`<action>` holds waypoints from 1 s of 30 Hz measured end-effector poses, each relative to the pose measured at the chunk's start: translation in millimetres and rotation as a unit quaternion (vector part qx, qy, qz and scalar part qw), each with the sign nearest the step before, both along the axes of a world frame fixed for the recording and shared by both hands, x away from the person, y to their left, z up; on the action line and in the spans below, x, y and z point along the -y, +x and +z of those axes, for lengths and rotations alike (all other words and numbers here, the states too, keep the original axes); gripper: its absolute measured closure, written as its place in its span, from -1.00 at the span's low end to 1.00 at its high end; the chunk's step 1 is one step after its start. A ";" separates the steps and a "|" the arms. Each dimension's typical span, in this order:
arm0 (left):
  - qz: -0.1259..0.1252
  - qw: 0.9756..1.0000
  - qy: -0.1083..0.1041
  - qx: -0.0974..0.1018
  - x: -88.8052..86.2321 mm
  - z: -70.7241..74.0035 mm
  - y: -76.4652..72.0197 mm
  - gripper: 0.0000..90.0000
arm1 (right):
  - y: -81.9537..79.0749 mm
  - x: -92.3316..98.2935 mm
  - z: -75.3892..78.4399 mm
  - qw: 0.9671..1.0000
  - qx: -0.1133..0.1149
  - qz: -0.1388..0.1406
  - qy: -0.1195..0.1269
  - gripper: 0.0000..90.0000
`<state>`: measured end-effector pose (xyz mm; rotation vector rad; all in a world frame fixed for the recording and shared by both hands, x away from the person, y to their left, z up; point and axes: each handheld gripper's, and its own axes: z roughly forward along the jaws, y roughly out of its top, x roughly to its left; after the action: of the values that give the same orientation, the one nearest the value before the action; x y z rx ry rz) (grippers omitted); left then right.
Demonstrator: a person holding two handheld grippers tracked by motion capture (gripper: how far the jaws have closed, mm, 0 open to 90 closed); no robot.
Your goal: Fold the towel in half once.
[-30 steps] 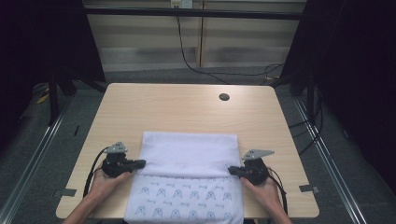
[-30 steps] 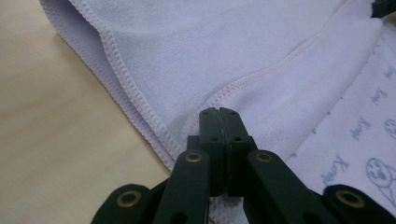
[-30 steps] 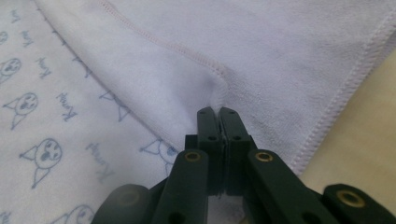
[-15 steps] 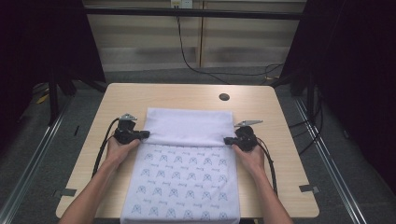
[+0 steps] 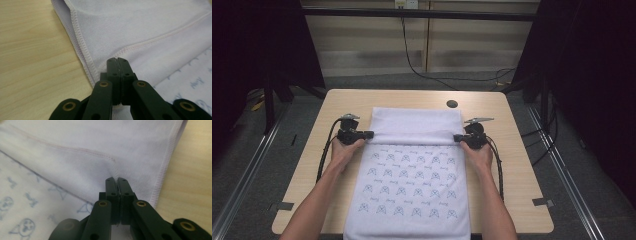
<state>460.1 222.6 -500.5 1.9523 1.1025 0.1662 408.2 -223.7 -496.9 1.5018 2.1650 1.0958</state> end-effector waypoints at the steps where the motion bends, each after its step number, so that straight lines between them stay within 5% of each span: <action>1: -0.002 1.000 -0.006 0.008 -3.8 5.9 -2.2 0.99 | -1.4 2.9 4.1 1.000 0.012 -0.002 0.016 0.98; 5: -0.014 0.998 -0.034 0.054 -14.8 44.8 -14.8 0.98 | -9.3 5.5 34.0 0.997 0.061 0.010 0.049 0.98; 11: -0.035 0.990 -0.073 0.117 -31.7 105.9 -47.9 0.98 | -39.3 8.7 100.8 0.986 0.138 0.048 0.079 0.98; 16: -0.056 0.984 -0.095 0.137 -45.4 122.0 -91.2 0.98 | -84.5 5.2 135.9 0.980 0.166 0.086 0.066 0.98; 20: -0.074 0.981 -0.113 0.141 -54.3 124.8 -122.7 0.98 | -124.6 3.1 142.4 0.977 0.170 0.116 0.051 0.98; 25: -0.102 0.976 -0.120 0.152 -63.0 132.9 -164.9 0.98 | -169.4 1.5 140.9 0.973 0.173 0.138 0.069 0.98; 30: -0.119 0.978 -0.125 0.117 -69.3 104.0 -205.8 0.98 | -209.2 -2.7 112.4 0.976 0.141 0.153 0.069 0.97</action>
<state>254.3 291.9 -396.5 1.7690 0.6946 0.1172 198.9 -220.9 -384.4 1.0028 2.1983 1.4871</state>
